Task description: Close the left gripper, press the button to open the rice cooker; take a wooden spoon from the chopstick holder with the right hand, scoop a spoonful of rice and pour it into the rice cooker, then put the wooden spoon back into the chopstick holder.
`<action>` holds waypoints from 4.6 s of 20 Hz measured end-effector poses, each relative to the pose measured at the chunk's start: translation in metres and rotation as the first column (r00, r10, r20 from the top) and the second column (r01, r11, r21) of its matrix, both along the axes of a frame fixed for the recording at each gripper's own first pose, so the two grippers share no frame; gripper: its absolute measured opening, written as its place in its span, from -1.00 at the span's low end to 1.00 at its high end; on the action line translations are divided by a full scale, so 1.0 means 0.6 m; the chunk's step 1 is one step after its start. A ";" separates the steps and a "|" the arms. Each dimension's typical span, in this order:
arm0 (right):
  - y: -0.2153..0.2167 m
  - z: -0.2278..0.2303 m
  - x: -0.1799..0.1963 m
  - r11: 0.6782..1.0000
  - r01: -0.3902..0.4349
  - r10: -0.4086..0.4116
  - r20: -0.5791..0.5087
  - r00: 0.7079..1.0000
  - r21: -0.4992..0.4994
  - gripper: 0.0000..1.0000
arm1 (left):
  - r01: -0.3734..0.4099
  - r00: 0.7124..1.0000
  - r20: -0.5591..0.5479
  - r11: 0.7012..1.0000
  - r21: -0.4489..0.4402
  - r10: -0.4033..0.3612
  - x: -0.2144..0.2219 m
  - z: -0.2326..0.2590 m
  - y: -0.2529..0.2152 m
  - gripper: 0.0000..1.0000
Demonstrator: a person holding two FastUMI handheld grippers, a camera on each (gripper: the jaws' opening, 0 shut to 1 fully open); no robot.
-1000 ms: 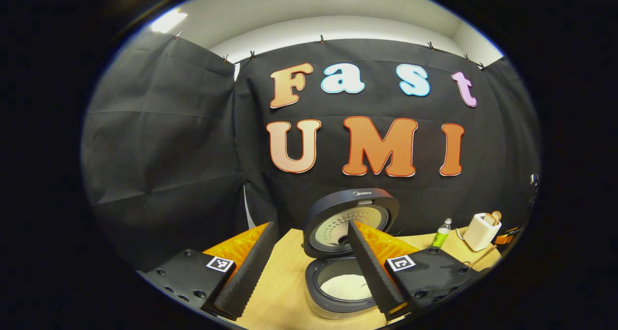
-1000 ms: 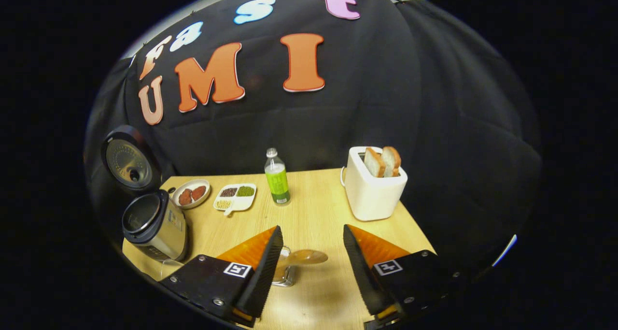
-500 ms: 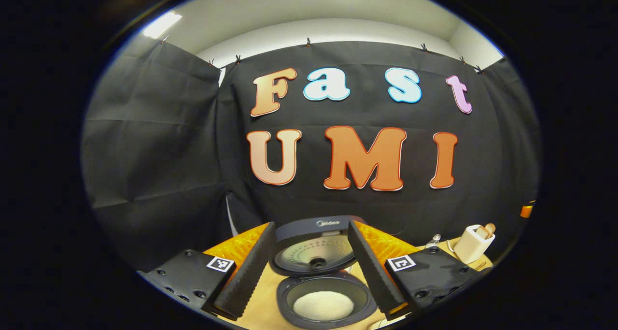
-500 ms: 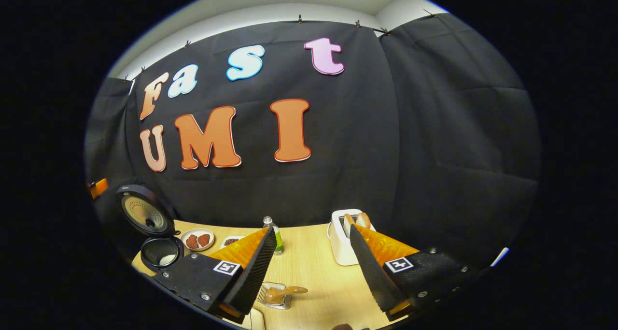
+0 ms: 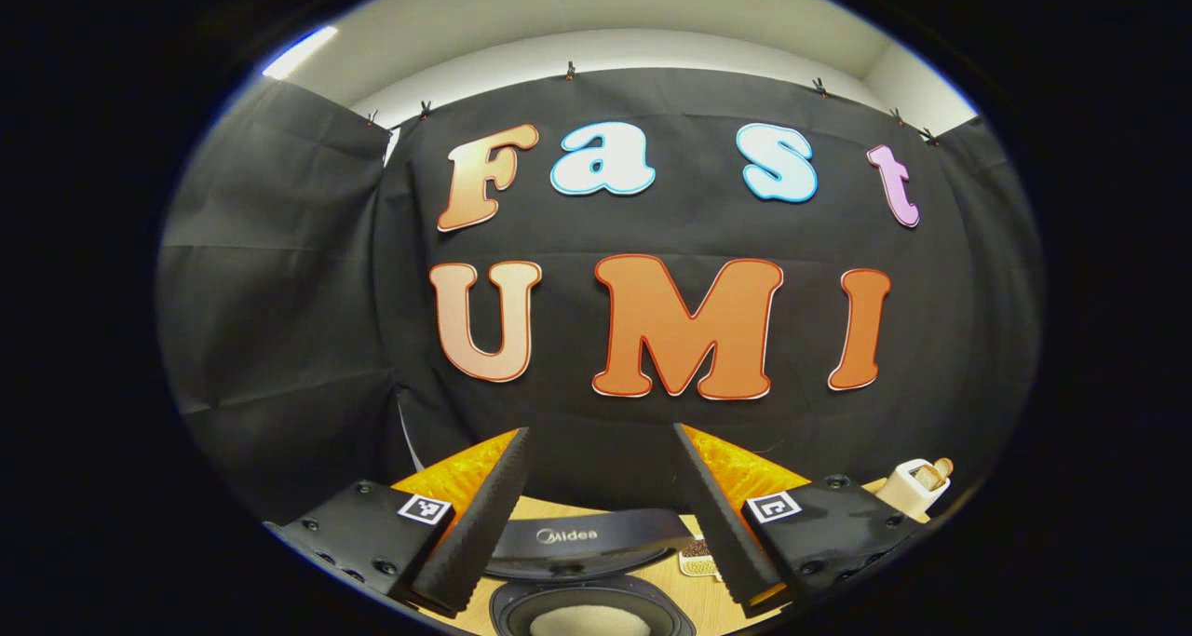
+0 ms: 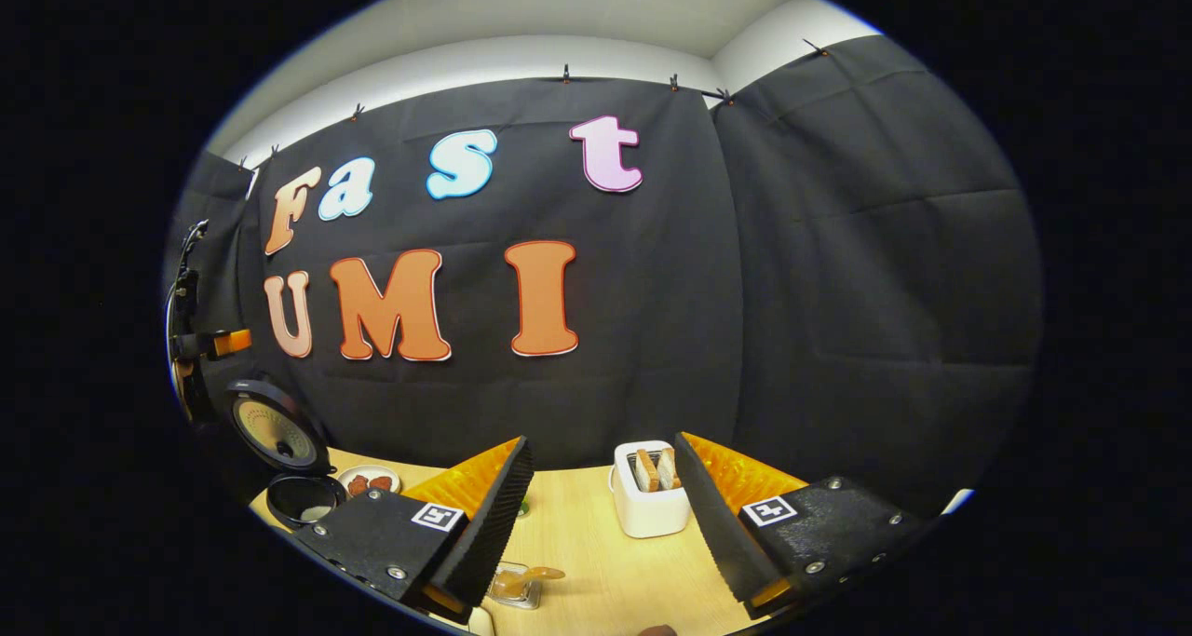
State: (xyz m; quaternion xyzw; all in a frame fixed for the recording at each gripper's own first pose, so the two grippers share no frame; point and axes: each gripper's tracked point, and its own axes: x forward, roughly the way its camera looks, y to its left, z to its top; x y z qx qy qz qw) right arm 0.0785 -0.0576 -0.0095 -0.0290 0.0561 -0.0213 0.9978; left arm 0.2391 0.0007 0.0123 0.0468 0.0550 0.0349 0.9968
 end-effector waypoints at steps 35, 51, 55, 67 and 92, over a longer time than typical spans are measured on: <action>0.016 -0.046 -0.006 0.995 -0.096 0.096 -0.030 0.995 -0.007 0.87 | -0.011 0.971 -0.239 0.999 -0.037 0.002 -0.216 -0.331 -0.029 1.00; 0.001 -0.076 0.007 0.994 -0.110 0.109 -0.073 0.991 -0.010 0.87 | -0.017 0.987 -0.160 0.998 0.059 0.027 -0.256 -0.446 -0.019 1.00; -0.001 -0.084 0.003 0.994 -0.107 0.107 -0.084 0.991 0.004 0.87 | -0.040 0.987 -0.156 0.999 0.033 0.044 -0.259 -0.450 -0.018 0.93; -0.039 -0.080 -0.021 0.998 -0.064 0.061 -0.091 0.994 -0.027 0.87 | -0.023 0.992 -0.121 0.998 0.061 0.030 -0.257 -0.456 -0.015 1.00; -0.031 -0.011 -0.009 0.998 -0.061 0.061 -0.005 0.998 -0.019 0.87 | 0.056 0.998 -0.039 0.998 0.023 -0.055 -0.234 0.047 -0.070 0.87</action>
